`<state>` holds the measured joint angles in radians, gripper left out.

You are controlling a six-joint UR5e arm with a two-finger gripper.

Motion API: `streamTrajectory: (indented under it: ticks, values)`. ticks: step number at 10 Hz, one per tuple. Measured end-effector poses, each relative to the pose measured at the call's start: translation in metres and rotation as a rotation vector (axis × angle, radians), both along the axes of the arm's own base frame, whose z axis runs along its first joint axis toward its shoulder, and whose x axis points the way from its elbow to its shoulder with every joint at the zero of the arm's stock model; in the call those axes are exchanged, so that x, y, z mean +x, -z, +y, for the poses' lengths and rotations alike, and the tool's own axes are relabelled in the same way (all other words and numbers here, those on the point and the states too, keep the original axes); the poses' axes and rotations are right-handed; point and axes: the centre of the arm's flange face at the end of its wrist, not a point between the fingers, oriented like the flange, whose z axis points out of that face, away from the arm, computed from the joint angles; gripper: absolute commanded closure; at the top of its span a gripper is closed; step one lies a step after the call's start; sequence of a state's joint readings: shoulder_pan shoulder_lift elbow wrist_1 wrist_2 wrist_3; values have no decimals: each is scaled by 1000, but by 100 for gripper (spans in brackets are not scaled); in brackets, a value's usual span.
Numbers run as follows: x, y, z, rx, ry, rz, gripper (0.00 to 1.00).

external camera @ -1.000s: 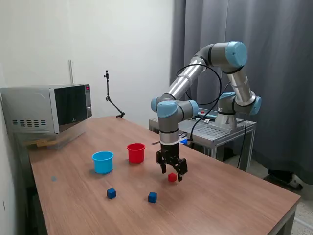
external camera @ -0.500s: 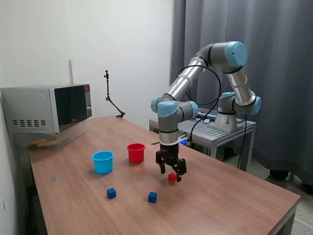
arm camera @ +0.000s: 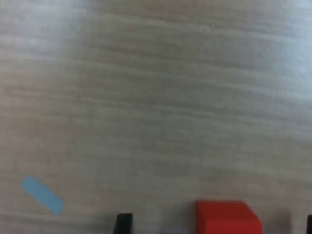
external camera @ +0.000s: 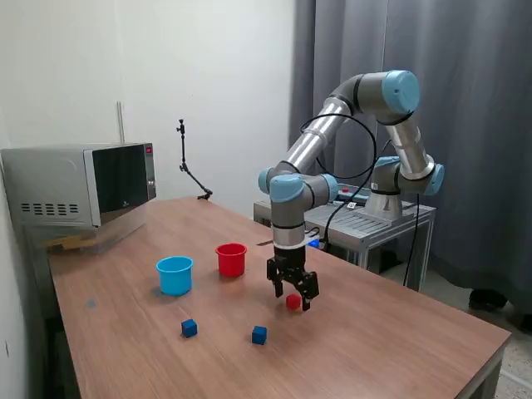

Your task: Place red objects in the red bin, and blue objects in the blue bin.

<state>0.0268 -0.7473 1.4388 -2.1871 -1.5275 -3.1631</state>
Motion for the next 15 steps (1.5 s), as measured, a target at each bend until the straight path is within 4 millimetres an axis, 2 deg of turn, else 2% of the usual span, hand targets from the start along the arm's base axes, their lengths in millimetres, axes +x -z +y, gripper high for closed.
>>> streamTrajectory:
  ticks: [4, 8, 15]
  values:
    - [12, -1, 7, 2, 9, -16, 0]
    - [6, -17, 7, 5, 9, 14, 0]
    - [5, -23, 1, 1, 1, 36, 0]
